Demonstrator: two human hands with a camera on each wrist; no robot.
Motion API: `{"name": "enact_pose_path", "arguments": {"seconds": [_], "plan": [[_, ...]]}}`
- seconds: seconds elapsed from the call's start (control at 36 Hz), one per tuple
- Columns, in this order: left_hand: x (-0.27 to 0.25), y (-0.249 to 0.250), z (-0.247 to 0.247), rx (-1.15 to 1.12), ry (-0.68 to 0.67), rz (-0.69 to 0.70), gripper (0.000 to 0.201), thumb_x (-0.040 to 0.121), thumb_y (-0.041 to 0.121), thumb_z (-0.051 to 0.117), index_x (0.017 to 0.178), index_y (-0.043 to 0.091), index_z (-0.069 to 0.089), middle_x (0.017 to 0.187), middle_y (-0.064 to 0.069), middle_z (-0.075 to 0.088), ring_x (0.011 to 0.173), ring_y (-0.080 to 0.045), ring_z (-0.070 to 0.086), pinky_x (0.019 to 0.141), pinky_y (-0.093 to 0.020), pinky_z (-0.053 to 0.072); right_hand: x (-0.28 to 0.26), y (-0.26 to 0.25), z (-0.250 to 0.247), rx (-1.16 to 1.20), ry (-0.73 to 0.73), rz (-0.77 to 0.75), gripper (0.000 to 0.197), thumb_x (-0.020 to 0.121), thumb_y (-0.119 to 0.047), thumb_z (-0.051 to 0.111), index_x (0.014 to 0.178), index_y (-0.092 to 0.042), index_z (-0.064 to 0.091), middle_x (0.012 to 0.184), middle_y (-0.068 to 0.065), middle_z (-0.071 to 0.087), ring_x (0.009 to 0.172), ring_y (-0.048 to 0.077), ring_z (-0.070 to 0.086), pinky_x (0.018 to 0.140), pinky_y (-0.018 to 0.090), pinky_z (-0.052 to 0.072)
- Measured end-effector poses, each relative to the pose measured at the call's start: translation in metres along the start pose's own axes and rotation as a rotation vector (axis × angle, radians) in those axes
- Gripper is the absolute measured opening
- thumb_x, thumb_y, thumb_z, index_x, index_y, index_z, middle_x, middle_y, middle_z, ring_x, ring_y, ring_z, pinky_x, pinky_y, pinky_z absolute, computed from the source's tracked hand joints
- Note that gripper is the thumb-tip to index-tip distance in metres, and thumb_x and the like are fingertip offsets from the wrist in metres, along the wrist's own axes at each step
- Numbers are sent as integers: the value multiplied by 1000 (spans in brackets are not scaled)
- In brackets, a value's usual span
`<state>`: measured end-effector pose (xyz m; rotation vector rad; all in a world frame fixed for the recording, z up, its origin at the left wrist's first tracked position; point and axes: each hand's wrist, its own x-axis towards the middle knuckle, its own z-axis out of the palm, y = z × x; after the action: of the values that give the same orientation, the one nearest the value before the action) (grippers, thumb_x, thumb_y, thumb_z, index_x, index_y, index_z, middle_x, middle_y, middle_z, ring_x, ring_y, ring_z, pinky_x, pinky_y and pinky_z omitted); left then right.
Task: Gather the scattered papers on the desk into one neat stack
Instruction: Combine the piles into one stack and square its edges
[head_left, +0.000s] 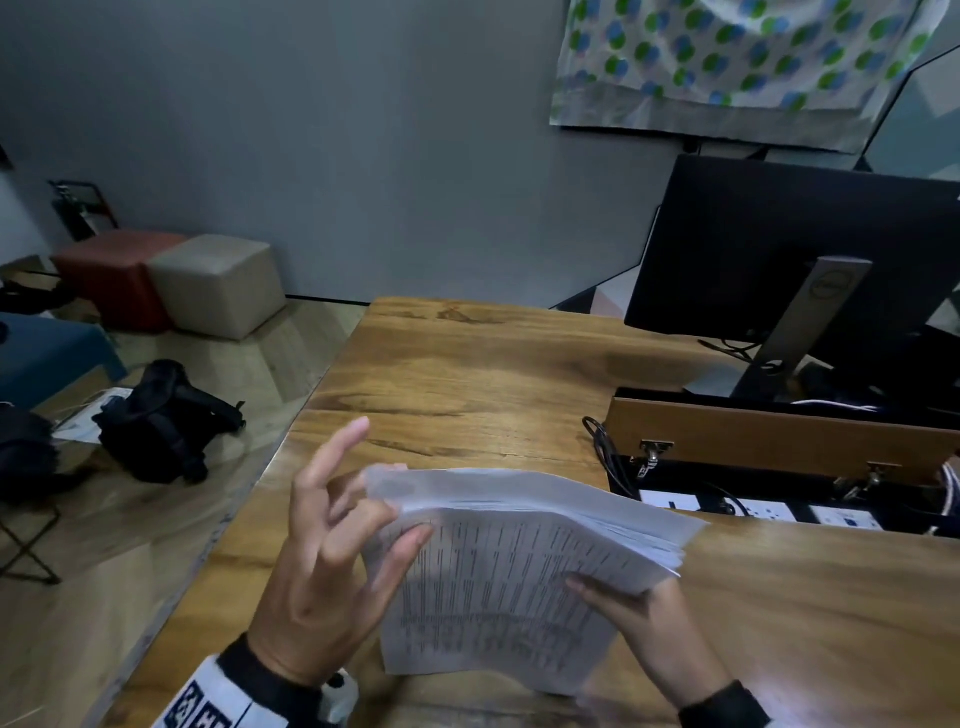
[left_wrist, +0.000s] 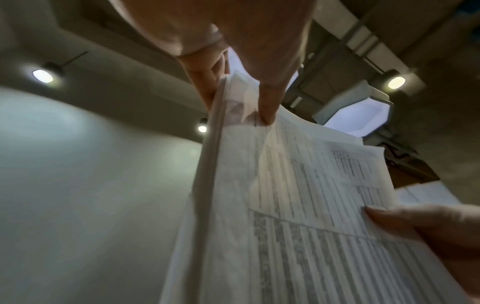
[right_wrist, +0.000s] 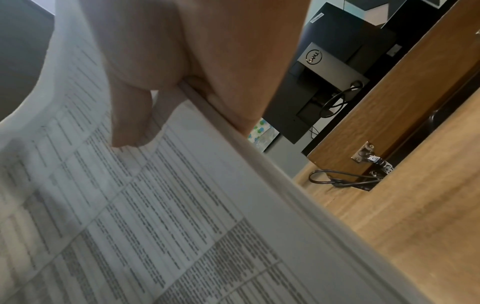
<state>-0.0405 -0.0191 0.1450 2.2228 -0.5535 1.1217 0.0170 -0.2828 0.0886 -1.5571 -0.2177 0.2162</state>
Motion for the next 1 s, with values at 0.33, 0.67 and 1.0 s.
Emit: {"name": "enact_pose_path", "arguments": {"seconds": [0.33, 0.67, 1.0], "plan": [[1, -16, -9, -138, -228, -318, 21, 74, 36, 75, 82, 23, 61, 99, 17, 52, 95, 0, 58, 73, -7, 44, 7, 5, -4, -48, -33, 76, 43, 63, 0, 80, 102, -11, 67, 94, 2, 79, 88, 14, 74, 70, 24, 58], [5, -10, 7, -442, -25, -391, 18, 87, 38, 65, 80, 23, 56, 83, 5, 53, 74, -22, 53, 60, -32, 44, 10, -1, 0, 40, 44, -60, 50, 59, -19, 87, 104, -11, 66, 93, -2, 79, 87, 9, 73, 69, 18, 57], [-6, -9, 14, -476, -3, -520, 11, 69, 25, 80, 72, 20, 72, 92, 4, 67, 96, -9, 65, 82, -13, 46, 11, 10, -1, 21, 25, 19, 26, 60, -31, 89, 83, -22, 81, 87, -3, 80, 82, 11, 74, 65, 19, 57]]}}
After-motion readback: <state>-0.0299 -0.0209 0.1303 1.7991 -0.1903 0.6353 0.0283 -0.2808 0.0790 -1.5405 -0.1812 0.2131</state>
